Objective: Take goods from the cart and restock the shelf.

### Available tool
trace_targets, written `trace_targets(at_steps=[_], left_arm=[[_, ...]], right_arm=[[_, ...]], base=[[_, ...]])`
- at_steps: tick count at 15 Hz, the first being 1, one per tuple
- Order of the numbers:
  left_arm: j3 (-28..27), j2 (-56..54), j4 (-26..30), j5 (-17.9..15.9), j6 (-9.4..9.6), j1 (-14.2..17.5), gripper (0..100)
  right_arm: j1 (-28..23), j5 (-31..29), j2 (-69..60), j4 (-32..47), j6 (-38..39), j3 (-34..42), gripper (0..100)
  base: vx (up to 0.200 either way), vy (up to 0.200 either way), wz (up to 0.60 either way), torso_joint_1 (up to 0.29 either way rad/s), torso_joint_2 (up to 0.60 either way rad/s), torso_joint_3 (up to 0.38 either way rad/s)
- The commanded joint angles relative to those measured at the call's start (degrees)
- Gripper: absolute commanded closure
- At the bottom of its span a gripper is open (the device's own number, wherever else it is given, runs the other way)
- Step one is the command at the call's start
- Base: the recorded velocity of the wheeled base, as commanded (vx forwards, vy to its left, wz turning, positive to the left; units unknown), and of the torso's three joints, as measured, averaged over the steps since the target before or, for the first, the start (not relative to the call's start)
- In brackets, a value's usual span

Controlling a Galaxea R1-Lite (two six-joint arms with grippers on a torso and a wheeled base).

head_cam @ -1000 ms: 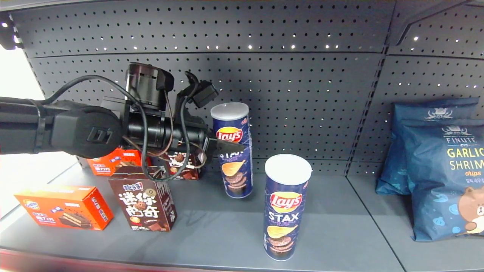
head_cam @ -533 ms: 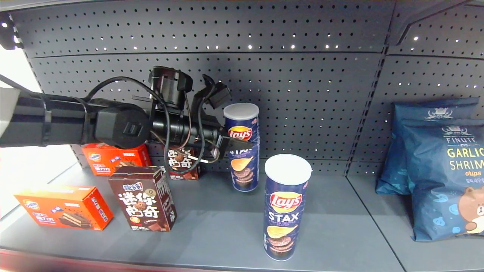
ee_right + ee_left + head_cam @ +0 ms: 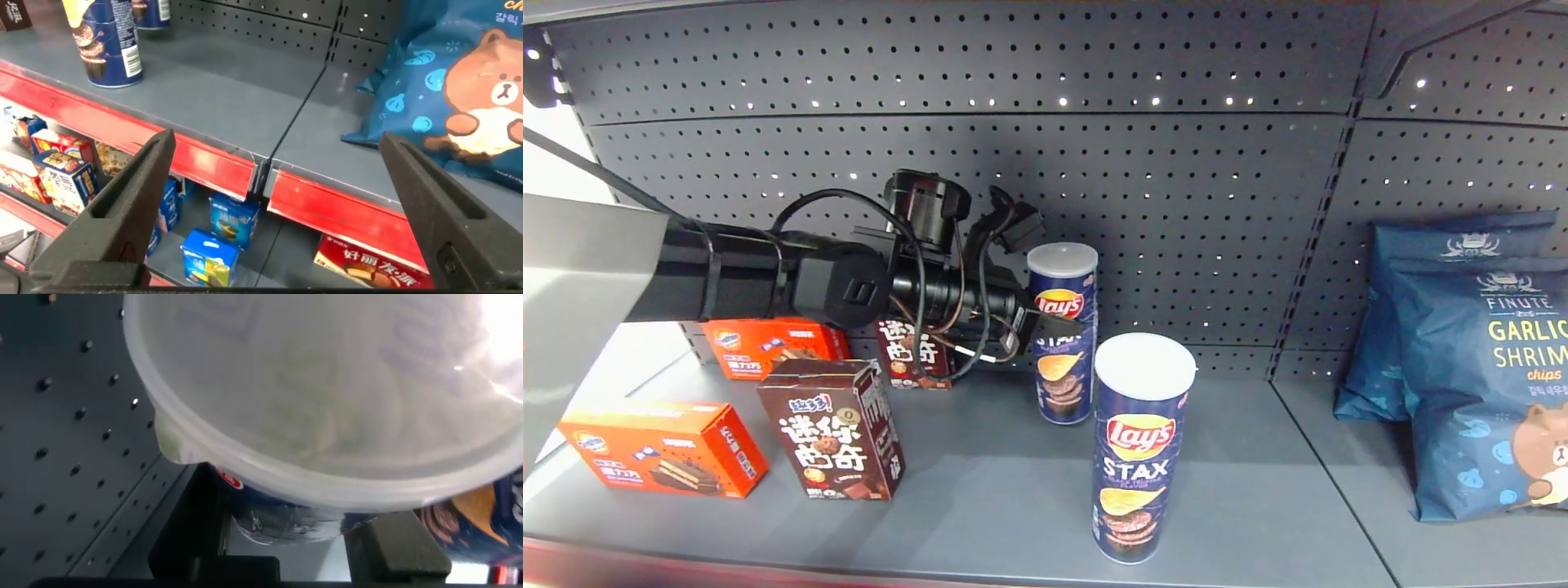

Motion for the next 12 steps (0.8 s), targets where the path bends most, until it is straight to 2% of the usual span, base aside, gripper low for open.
trace_targets(at_steps=[1,12], left_arm=[[-1.42,1.92,0.01,-0.01,-0.05,-0.6,100],[-7.66,7.11,0.01,-0.1,0.04,-2.27,100]], right_arm=[[0.03,-0.01,0.3,0.01,-0.04,0.0,0],[0.03,0.16,0.3,-0.08,-0.04,0.0,0]], base=[[0.0,0.0,0.0,0.0,0.0,0.0],[0.0,0.0,0.0,0.0,0.0,0.0]])
